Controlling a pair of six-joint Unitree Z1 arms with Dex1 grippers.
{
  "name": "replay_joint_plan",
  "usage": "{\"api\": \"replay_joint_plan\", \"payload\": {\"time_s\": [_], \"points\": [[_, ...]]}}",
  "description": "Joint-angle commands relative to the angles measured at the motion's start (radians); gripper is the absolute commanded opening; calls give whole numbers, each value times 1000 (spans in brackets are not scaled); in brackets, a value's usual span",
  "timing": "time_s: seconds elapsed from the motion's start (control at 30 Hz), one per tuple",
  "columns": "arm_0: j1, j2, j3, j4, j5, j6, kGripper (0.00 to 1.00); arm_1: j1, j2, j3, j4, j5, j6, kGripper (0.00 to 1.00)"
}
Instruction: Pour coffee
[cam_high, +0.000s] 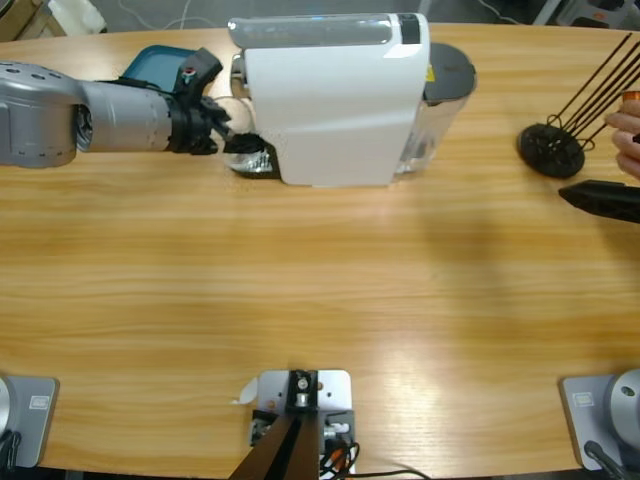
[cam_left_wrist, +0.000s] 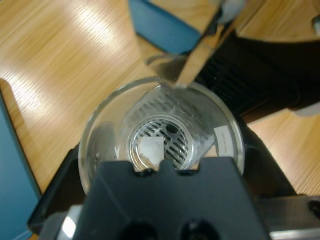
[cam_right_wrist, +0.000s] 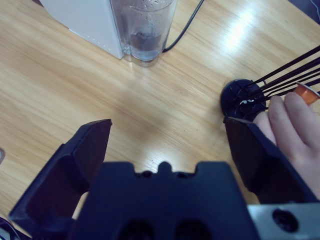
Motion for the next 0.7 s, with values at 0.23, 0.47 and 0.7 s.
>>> {"api": "replay_joint_plan", "payload": {"time_s": [0.23,0.47,0.7], "points": [[7,38,0,-26,-50,15,996,-16,-27,38,4,17,-17,1000],[7,-19,11,-9,-61,30,996,-16,-26,39,-2,27,-22,1000],[7,-111,38,47,-55,45,996,-16,-28,41,-4,36,-25,1000]]}}
